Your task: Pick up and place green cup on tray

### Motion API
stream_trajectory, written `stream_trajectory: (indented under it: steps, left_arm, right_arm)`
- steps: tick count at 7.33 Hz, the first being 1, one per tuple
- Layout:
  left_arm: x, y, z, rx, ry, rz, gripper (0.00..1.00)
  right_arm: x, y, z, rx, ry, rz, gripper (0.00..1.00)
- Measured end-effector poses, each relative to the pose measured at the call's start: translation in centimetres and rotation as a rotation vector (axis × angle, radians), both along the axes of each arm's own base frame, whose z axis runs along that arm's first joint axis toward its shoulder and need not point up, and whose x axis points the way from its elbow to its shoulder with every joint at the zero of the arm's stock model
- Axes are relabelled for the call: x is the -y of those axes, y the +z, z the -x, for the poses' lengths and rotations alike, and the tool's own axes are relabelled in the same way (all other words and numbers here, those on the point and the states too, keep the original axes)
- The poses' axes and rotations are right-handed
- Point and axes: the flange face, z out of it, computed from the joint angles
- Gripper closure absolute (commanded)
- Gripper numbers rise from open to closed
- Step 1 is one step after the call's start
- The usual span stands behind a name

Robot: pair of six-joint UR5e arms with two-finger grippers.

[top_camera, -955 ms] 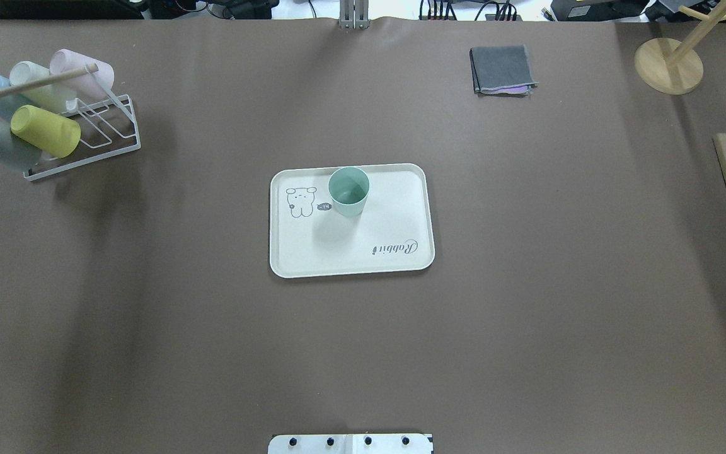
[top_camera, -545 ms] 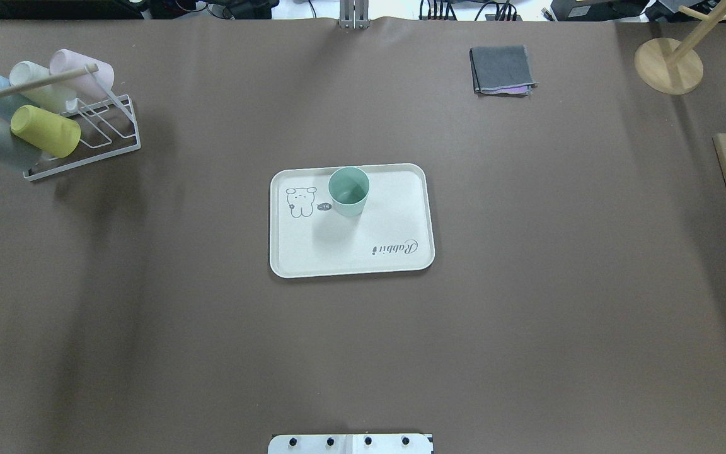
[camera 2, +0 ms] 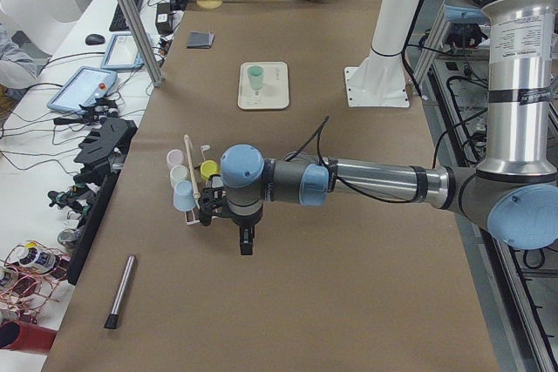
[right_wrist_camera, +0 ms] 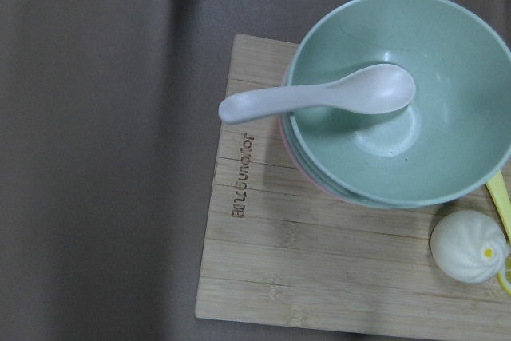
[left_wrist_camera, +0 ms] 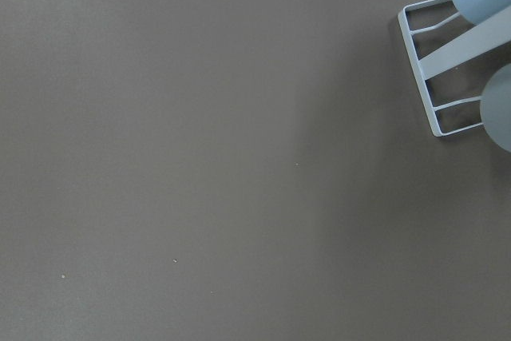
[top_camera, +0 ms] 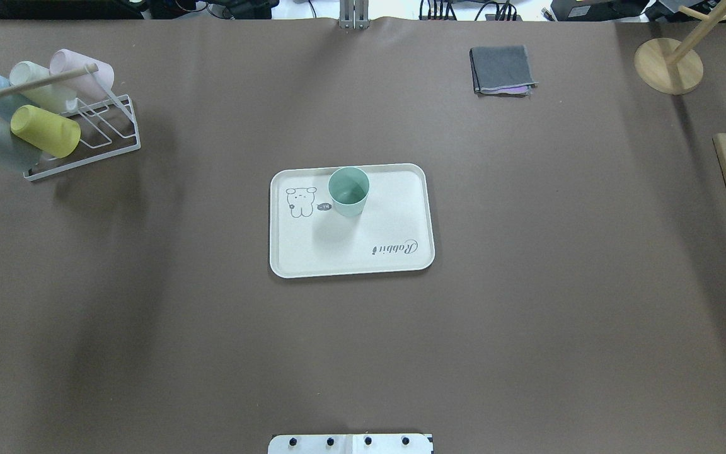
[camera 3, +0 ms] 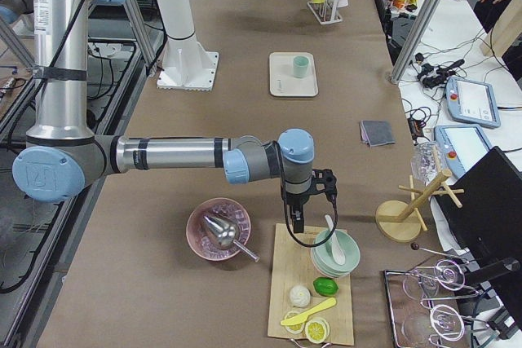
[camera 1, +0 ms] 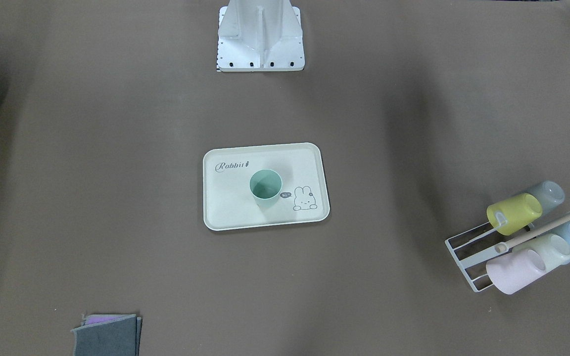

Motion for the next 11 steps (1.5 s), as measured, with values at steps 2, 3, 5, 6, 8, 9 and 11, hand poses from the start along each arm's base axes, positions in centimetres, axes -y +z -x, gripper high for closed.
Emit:
stream_trajectory:
  steps: [2, 3, 5, 6, 8, 9, 11]
  left_arm:
    - [-0.5, 0.1, 2.3, 0.003, -0.037, 0.014, 0.01]
    - [-0.7, 0.2, 3.1, 0.004, -0.044, 0.012, 0.01]
    - [-0.9, 0.4, 3.6, 0.005, -0.045, 0.011, 0.01]
    - [-0.9, 0.5, 3.6, 0.006, -0.045, 0.011, 0.01]
    - [-1.0, 0.6, 3.7, 0.008, -0.046, 0.013, 0.01]
    - [-1.1, 0.7, 3.7, 0.008, -0.046, 0.015, 0.01]
    - [-1.2, 0.8, 3.6, 0.008, -0.045, 0.018, 0.01]
  right_arm:
    - [-0.1, -0.8, 0.0, -0.003, 0.002, 0.011, 0.0]
    - [-0.2, -0.8, -0.1, -0.006, 0.002, 0.013, 0.0]
    - [-0.5, -0.3, -0.1, -0.012, 0.002, 0.021, 0.0]
    - [-0.7, 0.0, -0.2, -0.013, 0.0, 0.024, 0.0]
    - [-0.8, 0.2, -0.2, -0.015, -0.001, 0.027, 0.0]
    - [-0.8, 0.3, -0.2, -0.015, -0.001, 0.028, 0.0]
    - [-0.9, 0.3, -0.2, -0.016, -0.001, 0.029, 0.0]
